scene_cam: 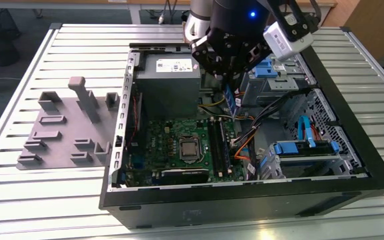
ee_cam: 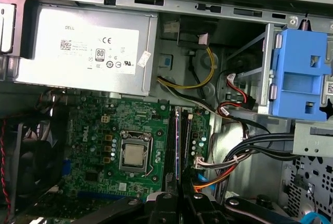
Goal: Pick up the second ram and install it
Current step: 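Insert the second ram into the second slot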
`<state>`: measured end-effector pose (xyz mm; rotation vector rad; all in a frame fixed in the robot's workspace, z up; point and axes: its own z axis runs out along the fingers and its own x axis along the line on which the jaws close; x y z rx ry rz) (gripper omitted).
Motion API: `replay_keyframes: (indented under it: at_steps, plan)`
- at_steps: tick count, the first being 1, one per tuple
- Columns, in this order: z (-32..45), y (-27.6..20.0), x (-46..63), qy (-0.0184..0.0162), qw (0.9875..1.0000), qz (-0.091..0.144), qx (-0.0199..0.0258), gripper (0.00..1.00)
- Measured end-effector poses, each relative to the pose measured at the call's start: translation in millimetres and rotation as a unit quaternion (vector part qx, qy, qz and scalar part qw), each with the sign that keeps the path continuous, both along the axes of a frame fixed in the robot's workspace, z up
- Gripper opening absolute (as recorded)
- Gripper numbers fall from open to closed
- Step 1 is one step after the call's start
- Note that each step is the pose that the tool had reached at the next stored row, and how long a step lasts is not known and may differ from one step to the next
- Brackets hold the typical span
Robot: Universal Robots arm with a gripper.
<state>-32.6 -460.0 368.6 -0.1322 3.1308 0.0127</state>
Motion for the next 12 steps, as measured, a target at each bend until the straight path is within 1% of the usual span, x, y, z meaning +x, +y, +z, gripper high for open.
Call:
replay_keyframes:
  at_steps: [4,7,12]
  plan:
    - [-1.5,0.0,0.0,0.0,1.0,0.0,0.0,0.14]
    - [-4.7,0.0,0.0,0.0,1.0,0.0,0.0,0.14]
    - [-11.9,-0.3,0.0,-0.0034,1.0,0.0,0.0,0.14]
